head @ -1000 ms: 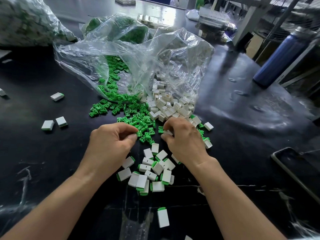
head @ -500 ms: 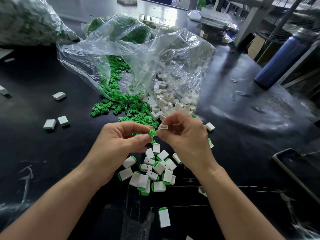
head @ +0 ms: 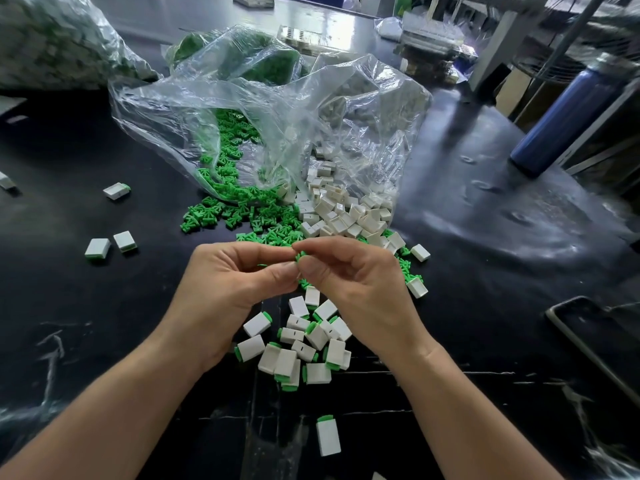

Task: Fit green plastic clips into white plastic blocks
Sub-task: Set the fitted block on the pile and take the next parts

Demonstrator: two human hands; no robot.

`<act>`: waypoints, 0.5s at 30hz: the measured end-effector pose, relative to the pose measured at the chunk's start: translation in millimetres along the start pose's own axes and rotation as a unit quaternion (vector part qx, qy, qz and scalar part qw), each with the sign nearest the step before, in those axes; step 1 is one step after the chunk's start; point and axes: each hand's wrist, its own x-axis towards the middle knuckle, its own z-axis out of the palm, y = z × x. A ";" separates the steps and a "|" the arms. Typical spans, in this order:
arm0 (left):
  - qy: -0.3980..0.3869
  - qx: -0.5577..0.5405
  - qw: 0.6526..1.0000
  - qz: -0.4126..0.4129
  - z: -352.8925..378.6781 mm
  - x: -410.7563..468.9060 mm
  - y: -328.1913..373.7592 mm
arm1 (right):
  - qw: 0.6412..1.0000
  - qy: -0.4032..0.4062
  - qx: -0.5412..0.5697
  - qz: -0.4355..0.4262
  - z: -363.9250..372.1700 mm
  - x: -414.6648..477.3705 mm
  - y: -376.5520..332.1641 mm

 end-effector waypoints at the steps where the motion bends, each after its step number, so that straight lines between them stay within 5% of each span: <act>1: 0.002 0.004 1.000 0.002 0.0 -0.5 0.2 | 1.000 0.008 -0.003 -0.004 0.5 -0.2 0.5; 15: 0.004 0.049 0.998 0.041 3.1 -2.2 -0.3 | 0.993 0.055 0.098 0.022 -7.6 3.3 -1.7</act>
